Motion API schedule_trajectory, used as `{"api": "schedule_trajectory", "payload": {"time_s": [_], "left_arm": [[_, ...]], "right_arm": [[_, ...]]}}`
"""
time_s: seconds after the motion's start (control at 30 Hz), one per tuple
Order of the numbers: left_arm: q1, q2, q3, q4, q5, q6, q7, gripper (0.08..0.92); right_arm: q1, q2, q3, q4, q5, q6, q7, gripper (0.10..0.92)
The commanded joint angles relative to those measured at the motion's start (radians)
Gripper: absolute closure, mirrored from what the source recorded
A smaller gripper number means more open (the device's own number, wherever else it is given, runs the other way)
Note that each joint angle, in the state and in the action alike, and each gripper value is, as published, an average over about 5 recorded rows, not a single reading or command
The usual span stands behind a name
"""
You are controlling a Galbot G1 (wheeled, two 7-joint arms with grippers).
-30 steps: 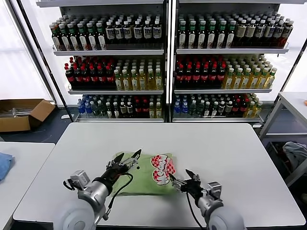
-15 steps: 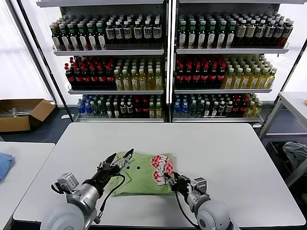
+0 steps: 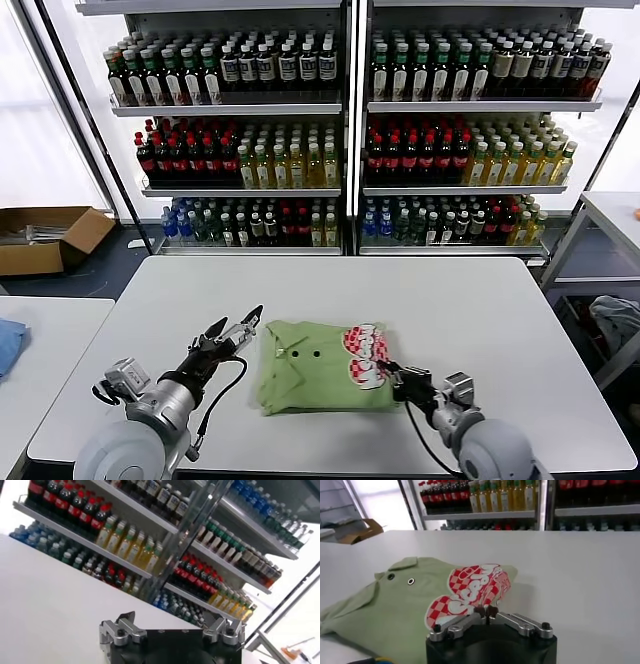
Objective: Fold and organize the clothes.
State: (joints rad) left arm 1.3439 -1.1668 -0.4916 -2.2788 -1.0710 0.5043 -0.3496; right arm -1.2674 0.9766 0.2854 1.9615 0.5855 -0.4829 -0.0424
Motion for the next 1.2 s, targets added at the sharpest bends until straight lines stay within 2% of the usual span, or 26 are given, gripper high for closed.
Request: {"api": "schedule_trajectory", "payload": {"time_s": [0.03,0.17,0.43,0.53,0.67,0.87,1.03,1.2], "left_arm": [[-0.01,-0.003,-0.038,0.05,0.004,-0.003,-0.002,0.177],[-0.017,-0.005,-0.054,0.066,0.009,-0.006,-0.002,0.177],[0.023,-0.012,-0.068,0.065,0.017,-0.006,0.004,0.177],[0.026,-0.014,-0.065,0.062,0.029,-0.006,0.003,0.177],[0.033,-0.015,-0.067,0.046,0.037,-0.004,0.001,0.177],[0.07,-0.013,-0.089,0.028,0.035,-0.003,0.006,0.177],[0.079,-0.018,-0.093,0.032,0.036,0.0,0.007,0.177],[0.076,-0.008,-0.084,0.03,0.037,0.002,0.006,0.177]], "right_arm": [[-0.092,-0.152,0.165,-0.013,-0.084,0.135,-0.097,0.909],[-0.145,-0.109,0.207,0.046,-0.142,0.173,-0.107,0.839],[-0.138,-0.018,0.175,0.115,-0.215,0.211,-0.129,0.614],[-0.028,0.068,0.061,0.073,-0.229,0.182,-0.11,0.528],[0.085,0.158,-0.053,-0.061,-0.205,0.128,-0.058,0.415],[0.11,0.178,-0.08,-0.183,-0.116,0.025,0.011,0.249],[0.075,0.161,-0.06,-0.148,-0.089,-0.023,0.032,0.205],[0.07,0.159,-0.033,-0.003,-0.082,0.026,0.056,0.203]]}}
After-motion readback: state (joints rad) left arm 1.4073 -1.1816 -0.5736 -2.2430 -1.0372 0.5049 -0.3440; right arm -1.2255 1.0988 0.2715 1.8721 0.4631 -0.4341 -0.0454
